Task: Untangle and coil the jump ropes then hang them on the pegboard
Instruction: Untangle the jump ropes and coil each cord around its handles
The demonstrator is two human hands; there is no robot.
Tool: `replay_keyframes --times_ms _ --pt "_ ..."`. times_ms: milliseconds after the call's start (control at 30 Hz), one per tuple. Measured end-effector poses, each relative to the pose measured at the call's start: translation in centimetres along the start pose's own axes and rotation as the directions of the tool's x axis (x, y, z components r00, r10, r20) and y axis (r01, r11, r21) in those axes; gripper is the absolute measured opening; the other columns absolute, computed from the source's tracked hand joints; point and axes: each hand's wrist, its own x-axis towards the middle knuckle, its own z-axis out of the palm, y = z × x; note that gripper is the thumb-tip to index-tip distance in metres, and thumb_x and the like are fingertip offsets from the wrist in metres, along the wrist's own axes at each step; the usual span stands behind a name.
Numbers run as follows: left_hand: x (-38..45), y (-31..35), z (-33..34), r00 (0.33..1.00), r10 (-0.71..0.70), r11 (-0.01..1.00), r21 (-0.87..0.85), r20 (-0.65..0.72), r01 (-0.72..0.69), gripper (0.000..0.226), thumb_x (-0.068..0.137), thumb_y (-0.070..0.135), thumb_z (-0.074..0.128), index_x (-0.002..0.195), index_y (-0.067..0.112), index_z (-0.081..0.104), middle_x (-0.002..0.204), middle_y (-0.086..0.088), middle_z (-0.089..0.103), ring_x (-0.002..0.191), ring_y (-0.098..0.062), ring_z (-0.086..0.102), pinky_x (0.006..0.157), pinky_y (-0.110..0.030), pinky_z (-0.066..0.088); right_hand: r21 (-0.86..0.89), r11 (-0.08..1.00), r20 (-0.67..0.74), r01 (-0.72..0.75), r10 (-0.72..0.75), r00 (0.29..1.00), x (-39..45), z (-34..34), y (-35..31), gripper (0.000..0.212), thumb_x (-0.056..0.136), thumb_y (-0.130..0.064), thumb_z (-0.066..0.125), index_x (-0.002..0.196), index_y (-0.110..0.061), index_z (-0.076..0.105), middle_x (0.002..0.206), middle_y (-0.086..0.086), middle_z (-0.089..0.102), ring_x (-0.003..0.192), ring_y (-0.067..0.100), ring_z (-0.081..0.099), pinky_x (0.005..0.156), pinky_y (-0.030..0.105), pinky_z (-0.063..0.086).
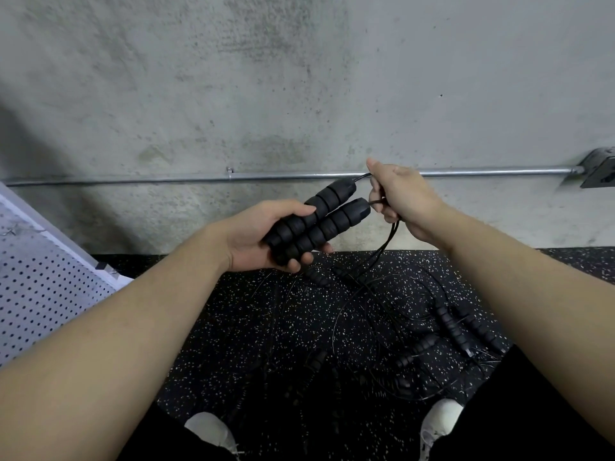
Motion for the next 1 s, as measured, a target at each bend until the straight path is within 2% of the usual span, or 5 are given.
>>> replay_keyframes --times_ms 133,233,500,800,1000 --pt "-0.3 -0.1 -0.1 0.999 -0.038 0.999 0.014 0.032 0.037 0.046 0.091 0.033 0.058 0.130 0.008 0.060 0.114 -0.022 0.067 0.079 -0.024 0.061 0.063 -0.032 0.050 0.001 1.000 0.000 -0.005 0.005 1.000 0.0 -0.1 0.0 0.043 0.104 -0.045 0.047 0.071 -0.019 0.044 0.050 0.006 0.054 0.039 0.016 0.029 0.040 0.022 0.026" --pt "-0.6 0.0 0.0 0.996 -0.089 0.991 0.103 0.031 0.086 0.048 0.095 0.032 0.055 0.139 0.013 0.053 0.116 -0.019 0.068 0.092 -0.029 0.065 0.077 -0.047 0.057 -0.010 1.000 0.005 -0.006 0.006 1.000 0.1 -0.1 0.0 0.043 0.104 -0.045 0.047 0.070 -0.019 0.045 0.051 0.004 0.053 0.040 0.014 0.031 0.041 0.021 0.027" --pt "-0.5 -0.4 -0.3 0.989 0.016 0.999 0.038 0.146 -0.022 0.051 0.099 0.025 0.054 0.150 0.024 0.045 0.126 -0.021 0.064 0.089 -0.025 0.062 0.067 -0.034 0.052 -0.019 1.000 -0.009 -0.018 0.018 1.000 0.3 -0.5 -0.1 0.043 0.101 -0.047 0.052 0.068 -0.023 0.042 0.055 -0.004 0.046 0.043 0.010 0.039 0.044 0.022 0.027" --pt "0.0 -0.2 0.7 0.998 -0.015 0.975 0.224 0.054 0.003 0.041 0.100 0.027 0.056 0.137 0.041 0.048 0.107 -0.016 0.070 0.087 -0.029 0.066 0.074 -0.039 0.058 -0.046 0.999 -0.053 0.000 -0.002 0.999 0.4 -0.6 0.1 0.042 0.101 -0.045 0.054 0.067 -0.022 0.045 0.052 -0.005 0.049 0.042 0.009 0.038 0.042 0.021 0.025" --pt "1.3 -0.4 0.1 0.972 0.198 0.958 0.235 -0.127 -0.165 0.062 0.101 0.018 0.061 0.147 0.054 0.040 0.105 -0.014 0.065 0.076 -0.018 0.059 0.066 -0.030 0.049 0.031 0.999 -0.137 -0.016 0.020 0.990 0.7 -0.5 0.0 0.030 0.105 -0.043 0.046 0.086 -0.019 0.052 0.058 -0.005 0.046 0.043 0.009 0.033 0.042 0.021 0.025"
